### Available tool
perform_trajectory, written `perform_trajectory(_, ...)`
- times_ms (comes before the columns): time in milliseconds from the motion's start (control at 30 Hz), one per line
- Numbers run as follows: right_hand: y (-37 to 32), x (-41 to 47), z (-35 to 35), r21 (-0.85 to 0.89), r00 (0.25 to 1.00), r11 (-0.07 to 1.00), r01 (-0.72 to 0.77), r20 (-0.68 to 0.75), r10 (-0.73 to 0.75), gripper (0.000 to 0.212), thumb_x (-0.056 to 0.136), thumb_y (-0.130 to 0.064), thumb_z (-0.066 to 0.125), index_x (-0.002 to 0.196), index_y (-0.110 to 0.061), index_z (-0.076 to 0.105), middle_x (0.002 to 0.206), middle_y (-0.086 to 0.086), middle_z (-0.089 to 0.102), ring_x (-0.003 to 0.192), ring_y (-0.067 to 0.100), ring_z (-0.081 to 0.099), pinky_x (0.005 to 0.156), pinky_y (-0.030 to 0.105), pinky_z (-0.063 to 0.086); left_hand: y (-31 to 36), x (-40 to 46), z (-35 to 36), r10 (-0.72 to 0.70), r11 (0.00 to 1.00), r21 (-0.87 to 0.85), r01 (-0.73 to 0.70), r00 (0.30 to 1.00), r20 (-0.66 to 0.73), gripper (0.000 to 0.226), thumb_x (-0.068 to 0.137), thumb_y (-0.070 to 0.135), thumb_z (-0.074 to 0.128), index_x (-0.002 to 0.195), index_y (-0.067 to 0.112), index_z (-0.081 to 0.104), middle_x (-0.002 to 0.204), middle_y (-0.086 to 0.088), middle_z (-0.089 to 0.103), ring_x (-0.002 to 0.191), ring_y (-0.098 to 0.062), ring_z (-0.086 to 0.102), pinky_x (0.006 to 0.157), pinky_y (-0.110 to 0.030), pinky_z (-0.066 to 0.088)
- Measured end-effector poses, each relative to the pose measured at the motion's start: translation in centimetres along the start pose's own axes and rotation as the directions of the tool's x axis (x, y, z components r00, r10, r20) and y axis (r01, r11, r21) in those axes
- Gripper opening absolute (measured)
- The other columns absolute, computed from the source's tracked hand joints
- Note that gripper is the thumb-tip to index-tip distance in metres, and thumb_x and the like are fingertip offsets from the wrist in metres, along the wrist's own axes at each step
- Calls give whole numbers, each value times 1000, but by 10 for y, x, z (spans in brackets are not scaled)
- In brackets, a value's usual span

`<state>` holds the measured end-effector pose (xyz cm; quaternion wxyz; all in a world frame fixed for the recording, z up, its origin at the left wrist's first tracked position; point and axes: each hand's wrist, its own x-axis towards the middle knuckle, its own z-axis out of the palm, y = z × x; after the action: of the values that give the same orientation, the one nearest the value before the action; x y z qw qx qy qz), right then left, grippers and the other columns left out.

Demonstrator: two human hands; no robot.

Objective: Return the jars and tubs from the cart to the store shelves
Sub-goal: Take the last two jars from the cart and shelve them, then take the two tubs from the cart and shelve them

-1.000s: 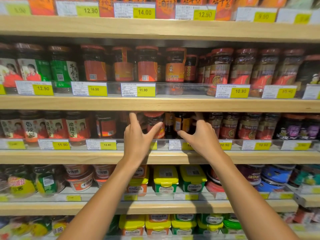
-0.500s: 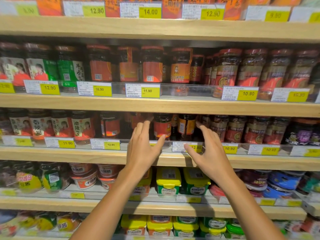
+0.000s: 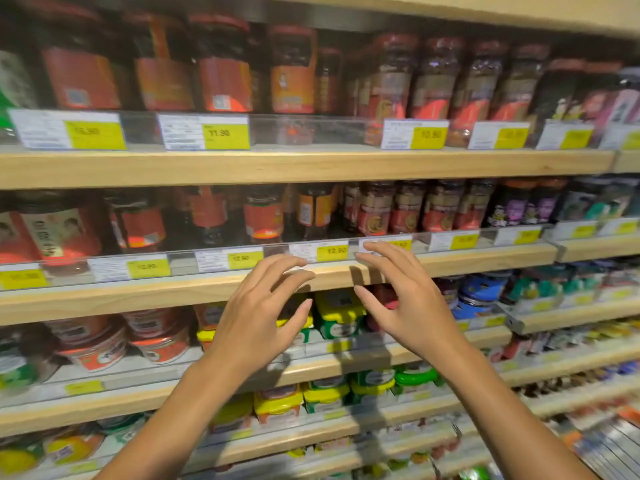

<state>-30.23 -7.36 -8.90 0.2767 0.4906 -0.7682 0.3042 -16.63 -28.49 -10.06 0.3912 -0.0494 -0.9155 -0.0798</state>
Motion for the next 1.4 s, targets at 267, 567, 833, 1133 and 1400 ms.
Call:
perform_trajectory(267,27,-71,-49,-235,978,960,-155,104,183,51,98,-47,59,141,-20,55,149,-5,48,145,16,35,121,37,29,36,20,40,213,977,-15,-214,954,211,46,96,44,52,135,21,58,142,2,53,137,-23,44,114,-40,38)
perform_trajectory(567,75,-153,-113,-407,909,861,-307,143,391,63,97,-65,47,148,-27,47,156,-6,41,150,18,27,122,44,27,114,61,102,394,918,-101,-383,852,345,54,94,54,48,137,22,56,146,-2,50,139,-28,42,117,-47,32)
perform_trajectory(833,140,-260,-192,-507,839,751,-424,91,536,65,95,-67,51,142,-22,55,149,0,50,144,27,38,116,49,34,247,101,195,572,816,-201,-542,711,409,57,92,56,48,134,19,59,141,-6,55,133,-29,48,114,-44,35)
perform_trajectory(1133,186,-405,-289,-566,658,532,-630,-24,753,67,94,-69,46,138,-20,57,145,1,54,141,28,41,115,48,34,407,108,304,737,675,-413,-612,521,431,66,93,69,30,144,29,47,149,4,46,139,-21,41,115,-42,36)
perform_trajectory(1400,212,-474,-324,-617,429,297,-728,-72,901,75,93,-75,34,151,-28,41,156,-3,41,148,20,28,124,42,22,496,101,409,852,523,-603,-602,363,376,66,93,66,44,148,29,39,157,3,35,147,-21,28,122,-42,25)
